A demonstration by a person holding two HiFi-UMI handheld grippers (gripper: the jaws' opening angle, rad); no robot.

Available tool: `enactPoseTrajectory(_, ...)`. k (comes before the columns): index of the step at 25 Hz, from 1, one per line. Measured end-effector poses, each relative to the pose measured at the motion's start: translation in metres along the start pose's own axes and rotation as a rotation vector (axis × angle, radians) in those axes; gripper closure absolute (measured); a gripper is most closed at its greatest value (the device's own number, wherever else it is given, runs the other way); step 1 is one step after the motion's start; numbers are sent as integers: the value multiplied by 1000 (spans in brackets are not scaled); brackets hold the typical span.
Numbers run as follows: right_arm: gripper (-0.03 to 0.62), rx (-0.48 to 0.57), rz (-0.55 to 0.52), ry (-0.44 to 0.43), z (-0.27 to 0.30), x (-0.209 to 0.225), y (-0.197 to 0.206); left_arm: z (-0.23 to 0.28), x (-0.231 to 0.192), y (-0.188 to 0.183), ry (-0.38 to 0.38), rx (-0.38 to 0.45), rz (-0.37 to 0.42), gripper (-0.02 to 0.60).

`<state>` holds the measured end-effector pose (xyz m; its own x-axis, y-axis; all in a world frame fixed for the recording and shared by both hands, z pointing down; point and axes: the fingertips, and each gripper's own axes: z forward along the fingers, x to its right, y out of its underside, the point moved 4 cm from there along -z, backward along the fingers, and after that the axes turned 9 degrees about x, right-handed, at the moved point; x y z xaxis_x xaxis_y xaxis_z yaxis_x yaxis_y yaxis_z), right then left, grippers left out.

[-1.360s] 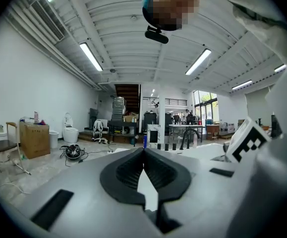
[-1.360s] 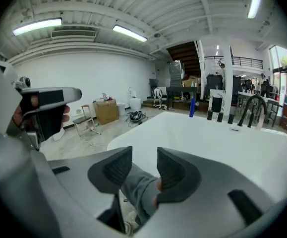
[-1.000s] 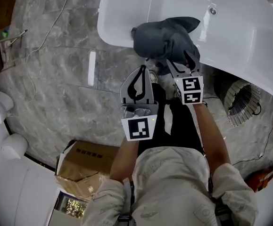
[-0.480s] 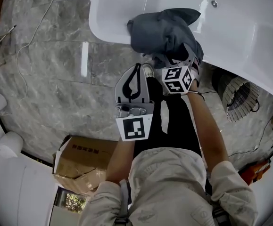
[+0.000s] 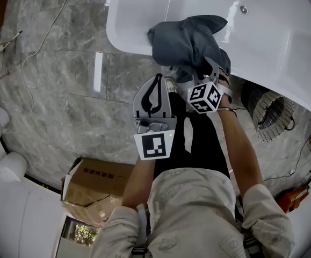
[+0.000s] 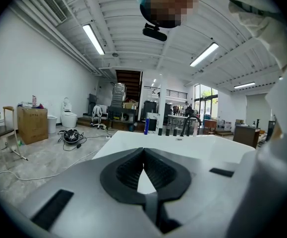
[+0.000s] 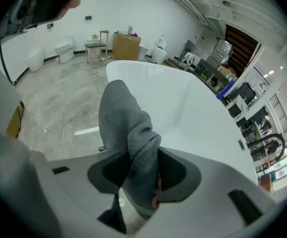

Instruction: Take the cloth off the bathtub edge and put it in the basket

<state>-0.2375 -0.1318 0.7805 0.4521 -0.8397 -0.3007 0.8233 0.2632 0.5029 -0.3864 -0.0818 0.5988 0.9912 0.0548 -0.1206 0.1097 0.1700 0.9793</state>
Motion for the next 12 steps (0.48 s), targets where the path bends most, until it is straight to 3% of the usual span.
enactPoseTrajectory(2, 534, 9, 56, -6, -8, -4, 0, 1, 1, -4, -3, 6, -3, 578)
enactPoseTrajectory(6, 542, 3, 197, 5, -23, -3, 3, 0, 9, -17, 6, 19, -10, 578)
enactPoseTrajectory(12, 544, 74, 337, 37, -62, 14, -13, 0, 21, -47, 26, 56, -8, 578)
